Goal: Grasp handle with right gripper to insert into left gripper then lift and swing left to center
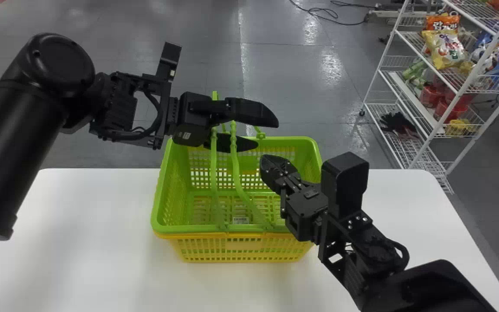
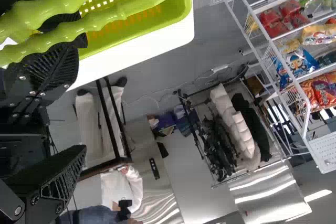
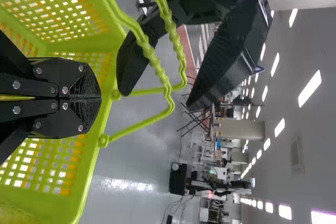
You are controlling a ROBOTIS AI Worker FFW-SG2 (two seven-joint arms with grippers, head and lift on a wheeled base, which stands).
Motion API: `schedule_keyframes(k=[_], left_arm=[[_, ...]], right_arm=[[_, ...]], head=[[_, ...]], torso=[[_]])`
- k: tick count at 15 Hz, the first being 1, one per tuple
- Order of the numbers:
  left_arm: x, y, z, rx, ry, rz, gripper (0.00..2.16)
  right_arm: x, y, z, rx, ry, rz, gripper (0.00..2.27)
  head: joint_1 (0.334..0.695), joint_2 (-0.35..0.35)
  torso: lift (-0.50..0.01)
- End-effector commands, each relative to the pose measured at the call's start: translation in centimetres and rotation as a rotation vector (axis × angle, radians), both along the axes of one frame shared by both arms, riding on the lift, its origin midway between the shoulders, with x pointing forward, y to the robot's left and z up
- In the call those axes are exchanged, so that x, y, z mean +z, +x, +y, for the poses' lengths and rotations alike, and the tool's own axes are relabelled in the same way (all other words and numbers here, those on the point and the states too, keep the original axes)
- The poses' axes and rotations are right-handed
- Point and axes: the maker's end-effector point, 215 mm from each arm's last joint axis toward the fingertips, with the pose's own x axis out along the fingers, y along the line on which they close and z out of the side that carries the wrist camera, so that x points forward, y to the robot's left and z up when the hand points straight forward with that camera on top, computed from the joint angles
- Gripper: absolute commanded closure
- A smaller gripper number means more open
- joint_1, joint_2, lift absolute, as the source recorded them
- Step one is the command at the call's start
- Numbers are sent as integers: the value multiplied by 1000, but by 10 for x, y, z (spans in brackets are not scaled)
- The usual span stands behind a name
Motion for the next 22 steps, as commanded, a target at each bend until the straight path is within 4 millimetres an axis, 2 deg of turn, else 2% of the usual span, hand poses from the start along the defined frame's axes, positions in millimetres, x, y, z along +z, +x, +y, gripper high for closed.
schedule_keyframes(k=[1,5,9,11,12,15,16,18,22], left_arm=[[2,2,1,5,-3,-2,137],[3,3,-8,4,-19,-2,137],[4,3,-15,3,-31,0,137],[6,3,-17,2,-36,1,137],[7,2,-19,0,-44,5,137],[8,0,-20,-2,-58,18,137],[10,0,-20,-2,-66,22,137],[13,0,-20,-3,-78,31,137],[22,2,-20,-5,-96,40,137]], right_arm=[[4,-2,-27,-43,18,-2,1976],[-2,-14,-66,-104,27,-4,1973],[3,-33,-112,-176,43,-59,1959],[-4,-42,-127,-200,36,-59,1804],[-12,-48,-133,-212,31,-47,1696],[-31,-63,-146,-235,35,-36,633],[-38,-67,-149,-239,34,-29,363],[-50,-76,-154,-247,33,-23,140],[-64,-88,-169,-275,43,-33,103]], head=[[695,-101],[695,-142],[695,-199],[695,-227],[695,-249],[695,-275],[695,-281],[695,-291],[695,-311]], torso=[[-93],[-93],[-93],[-93],[-93],[-93],[-93],[-93],[-93]])
